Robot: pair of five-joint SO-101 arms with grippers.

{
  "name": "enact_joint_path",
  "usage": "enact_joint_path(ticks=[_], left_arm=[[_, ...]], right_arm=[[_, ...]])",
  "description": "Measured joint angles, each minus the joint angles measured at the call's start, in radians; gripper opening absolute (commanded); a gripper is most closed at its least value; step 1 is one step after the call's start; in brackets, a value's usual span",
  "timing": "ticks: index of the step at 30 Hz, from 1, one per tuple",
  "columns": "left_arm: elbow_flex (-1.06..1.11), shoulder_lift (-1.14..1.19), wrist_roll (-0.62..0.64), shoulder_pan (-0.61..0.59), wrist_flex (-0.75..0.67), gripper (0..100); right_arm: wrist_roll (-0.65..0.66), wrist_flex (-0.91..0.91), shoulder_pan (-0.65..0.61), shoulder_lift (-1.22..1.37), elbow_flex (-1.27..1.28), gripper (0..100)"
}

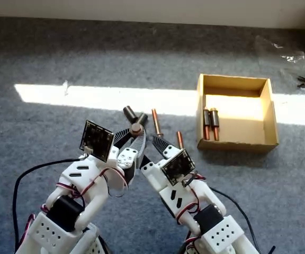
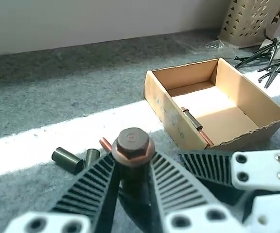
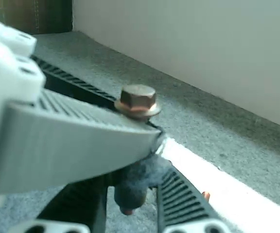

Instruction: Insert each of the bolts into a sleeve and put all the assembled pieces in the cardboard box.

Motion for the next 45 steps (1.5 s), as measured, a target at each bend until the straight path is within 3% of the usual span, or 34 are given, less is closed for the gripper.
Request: enact_joint_path(ticks=[6,21,28,35,40,45], left_arm=[[0.02,0.0,-0.089,-0.003,-0.023,21],[0.025,-0.002,-0.104,-0.086,-0.092,21],[0.025,-0.002,-0.104,-0.12,-0.094,21],[0.057,-0.002,-0.104,-0.12,-0.097,21],[0.064,-0.002,-0.104,-0.186,-0.097,21],[0.104,-0.002,-0.104,-0.253,-0.097,7]], right_arm=[[0.0,0.0,0.003,0.0,0.0,0.4],[0.003,0.008,0.046,0.002,0.0,0.4],[0.002,0.241,0.123,0.002,-0.048,0.4],[-0.002,0.39,0.316,0.002,-0.178,0.4],[-0.005,0.456,0.445,0.002,-0.265,0.4],[-0.005,0.476,0.522,0.031,-0.318,0.4]])
